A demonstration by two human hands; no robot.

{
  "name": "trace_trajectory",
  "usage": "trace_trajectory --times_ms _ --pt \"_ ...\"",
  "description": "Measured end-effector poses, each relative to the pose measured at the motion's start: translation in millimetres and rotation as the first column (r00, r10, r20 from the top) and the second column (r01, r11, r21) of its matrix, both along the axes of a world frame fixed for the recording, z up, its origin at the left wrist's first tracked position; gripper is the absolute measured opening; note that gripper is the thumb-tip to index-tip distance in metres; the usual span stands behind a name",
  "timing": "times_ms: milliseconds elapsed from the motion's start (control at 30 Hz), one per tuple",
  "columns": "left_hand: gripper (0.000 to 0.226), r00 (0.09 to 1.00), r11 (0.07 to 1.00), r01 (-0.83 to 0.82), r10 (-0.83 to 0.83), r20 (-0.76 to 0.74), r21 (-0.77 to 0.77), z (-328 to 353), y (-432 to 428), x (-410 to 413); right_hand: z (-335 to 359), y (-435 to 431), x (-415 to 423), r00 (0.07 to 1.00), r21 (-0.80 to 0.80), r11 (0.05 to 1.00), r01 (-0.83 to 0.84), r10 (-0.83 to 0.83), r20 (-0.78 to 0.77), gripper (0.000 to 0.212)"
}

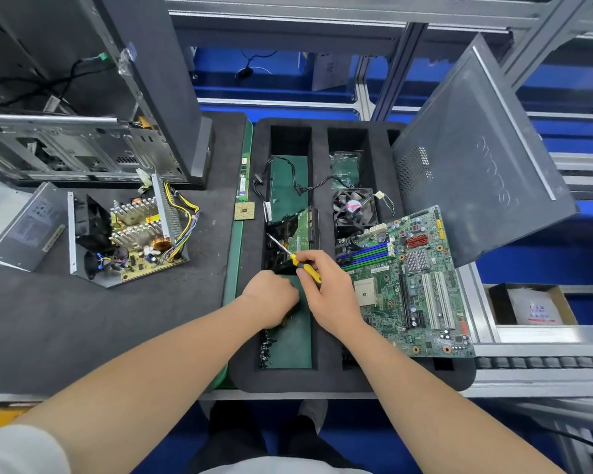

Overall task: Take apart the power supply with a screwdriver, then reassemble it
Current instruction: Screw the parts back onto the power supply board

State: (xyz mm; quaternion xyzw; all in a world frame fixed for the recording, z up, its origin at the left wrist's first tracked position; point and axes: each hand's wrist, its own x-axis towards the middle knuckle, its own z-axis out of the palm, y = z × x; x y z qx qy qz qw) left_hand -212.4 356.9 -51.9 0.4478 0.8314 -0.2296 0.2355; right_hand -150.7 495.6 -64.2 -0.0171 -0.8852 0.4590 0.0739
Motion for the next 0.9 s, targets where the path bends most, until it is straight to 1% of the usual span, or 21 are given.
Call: trace_trajectory --times_ms 100,133,200,300,367,500,600,667,733,800,867,900 --pt "0.040 0.998 0.998 0.052 -0.051 0.023 -0.048 -2.5 -2.9 11.2 -0.2 -0.6 -0.4 1.000 0.003 1.000 0.003 -0.003 -0.004 0.022" --pt "0.045 0.998 0.995 0.063 -0.062 0.013 -0.076 -5.0 -3.1 16.6 -0.6 -0.9 -0.7 1.000 0.004 1.000 0.004 -0.004 -0.005 0.022" --pt "0.044 0.997 0.991 0.066 -0.069 -0.022 -0.117 -10.1 -2.1 26.6 -0.9 -1.3 -0.7 1.000 0.004 1.000 0.004 -0.004 -0.003 0.022" --pt "0.027 0.998 0.993 0.056 -0.059 -0.027 -0.108 -10.5 2.2 35.6 0.7 -0.7 -0.3 1.000 0.009 1.000 0.005 -0.005 0.005 0.022" --pt "0.022 1.000 0.996 0.008 -0.007 0.014 -0.089 -6.3 1.7 37.9 1.4 -1.0 -0.4 1.000 0.005 1.000 0.003 -0.003 0.000 0.023" --pt "0.030 0.985 0.991 -0.130 0.133 0.113 -0.037 -4.5 1.1 44.8 1.5 -1.6 0.1 1.000 0.002 1.000 0.006 -0.006 -0.006 0.023" --pt "0.028 0.938 0.960 -0.279 0.271 0.214 0.006 -5.0 2.3 46.9 1.0 -1.9 0.1 1.000 0.004 1.000 0.004 -0.004 -0.013 0.023" --pt "0.028 0.906 0.929 -0.365 0.339 0.253 0.060 -4.5 3.6 40.8 0.7 -1.8 0.1 1.000 0.006 1.000 0.003 -0.003 -0.013 0.023" --pt "0.039 0.906 0.902 -0.405 0.375 0.197 0.148 -5.4 6.4 32.3 0.0 -1.5 -0.1 1.000 0.010 1.000 0.000 0.000 -0.012 0.023" --pt "0.056 0.892 0.871 -0.453 0.441 0.103 0.190 -8.1 12.9 28.1 -0.4 -1.5 -0.2 1.000 0.020 1.000 -0.004 0.005 -0.012 0.023" --pt "0.078 0.831 0.817 -0.557 0.550 0.088 0.152 -11.6 21.8 31.5 -0.8 -1.3 -0.3 1.000 0.026 1.000 -0.003 0.003 -0.019 0.023" --pt "0.092 0.765 0.755 -0.644 0.632 0.125 0.122 -12.8 25.6 35.8 -1.2 -1.0 -0.4 1.000 0.030 1.000 -0.003 0.004 -0.023 0.023"
